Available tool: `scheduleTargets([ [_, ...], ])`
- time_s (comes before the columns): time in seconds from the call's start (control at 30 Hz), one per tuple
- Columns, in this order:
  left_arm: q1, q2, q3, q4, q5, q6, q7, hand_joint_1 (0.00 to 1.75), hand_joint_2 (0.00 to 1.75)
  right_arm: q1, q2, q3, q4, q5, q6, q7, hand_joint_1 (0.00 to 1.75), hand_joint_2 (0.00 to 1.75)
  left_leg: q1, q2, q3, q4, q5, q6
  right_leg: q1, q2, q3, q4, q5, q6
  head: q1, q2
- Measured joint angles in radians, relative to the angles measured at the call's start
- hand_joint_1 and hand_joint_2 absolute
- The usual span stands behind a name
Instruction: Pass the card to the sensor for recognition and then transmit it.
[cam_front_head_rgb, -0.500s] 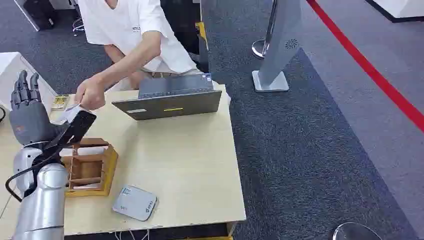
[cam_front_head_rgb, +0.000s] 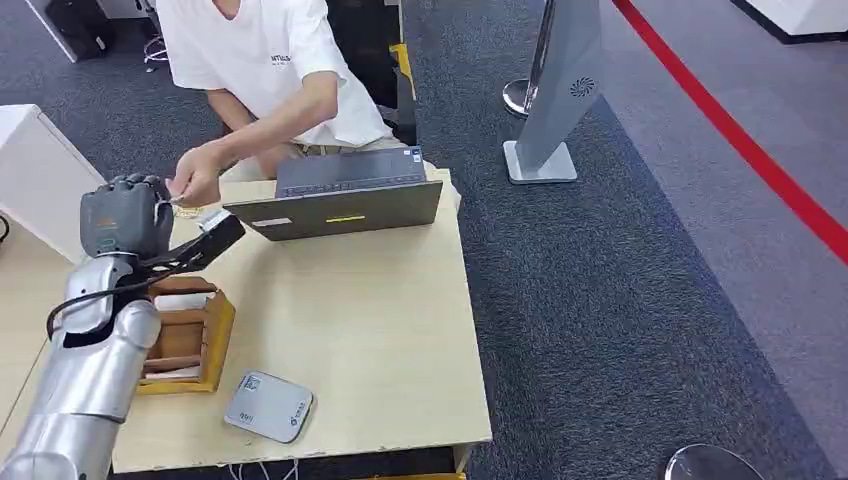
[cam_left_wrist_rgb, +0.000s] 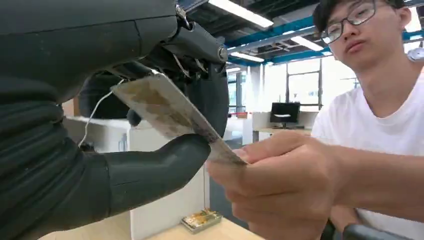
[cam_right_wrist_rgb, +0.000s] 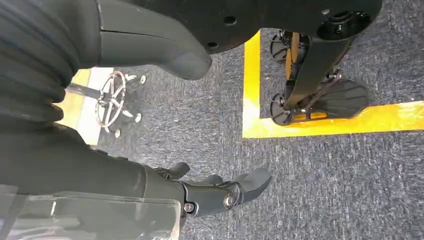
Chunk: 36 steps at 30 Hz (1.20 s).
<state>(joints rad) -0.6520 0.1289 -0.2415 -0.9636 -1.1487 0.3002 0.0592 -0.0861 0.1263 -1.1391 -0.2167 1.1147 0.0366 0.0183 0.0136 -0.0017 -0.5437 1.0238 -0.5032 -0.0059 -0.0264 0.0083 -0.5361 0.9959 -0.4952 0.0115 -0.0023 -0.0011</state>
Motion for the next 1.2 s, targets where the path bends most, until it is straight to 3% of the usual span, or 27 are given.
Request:
scheduleTargets([
  [0.3, -0.014, 0.017, -0.043, 0.056, -0.010, 0.008, 0.000, 1.75, 1.75, -0.001, -0.001, 0.000, 0.002, 0.016, -0.001, 0.011, 0.00, 1.75, 0.000, 0.000, 0.000, 0.000, 0.000, 0.000, 0.000, 0.000, 0.000, 0.000, 0.000, 0.000, 0.000, 0.000],
  [0.53, 0.014, 0.018, -0.057, 0.044, -0.009, 0.037, -0.018, 1.75, 1.75, -0.001, -0.001, 0.000, 0.003, 0.013, -0.008, 0.011, 0.00, 1.75, 0.000, 0.000, -0.001, 0.000, 0.000, 0.000, 0.000, 0.000, 0.000, 0.000, 0.000, 0.000, 0.000, 0.000],
  [0.83, 0.265, 0.018, -0.077, -0.254, -0.004, 0.068, -0.049, 1.75, 1.75, 0.000, -0.001, -0.020, 0.005, -0.019, -0.022, 0.008, 0.00, 1.75, 0.000, 0.001, -0.002, 0.000, -0.001, 0.000, 0.000, 0.001, -0.001, 0.000, -0.001, 0.000, 0.000, 0.000],
  [1.03, 0.520, 0.039, -0.081, -0.481, -0.012, 0.110, -0.087, 1.75, 1.75, 0.005, -0.001, -0.045, 0.008, -0.043, -0.035, -0.005, 0.00, 1.75, 0.000, 0.002, -0.002, 0.000, -0.002, 0.000, 0.000, 0.002, -0.003, 0.000, -0.001, 0.001, -0.001, 0.000],
  [1.2, 0.682, 0.063, -0.081, -0.592, -0.018, 0.126, -0.109, 1.75, 1.75, 0.006, -0.001, -0.059, 0.010, -0.057, -0.040, -0.009, 0.00, 1.75, 0.000, 0.002, -0.003, -0.001, -0.002, 0.000, 0.000, 0.001, -0.003, 0.000, -0.002, 0.001, 0.000, 0.000],
])
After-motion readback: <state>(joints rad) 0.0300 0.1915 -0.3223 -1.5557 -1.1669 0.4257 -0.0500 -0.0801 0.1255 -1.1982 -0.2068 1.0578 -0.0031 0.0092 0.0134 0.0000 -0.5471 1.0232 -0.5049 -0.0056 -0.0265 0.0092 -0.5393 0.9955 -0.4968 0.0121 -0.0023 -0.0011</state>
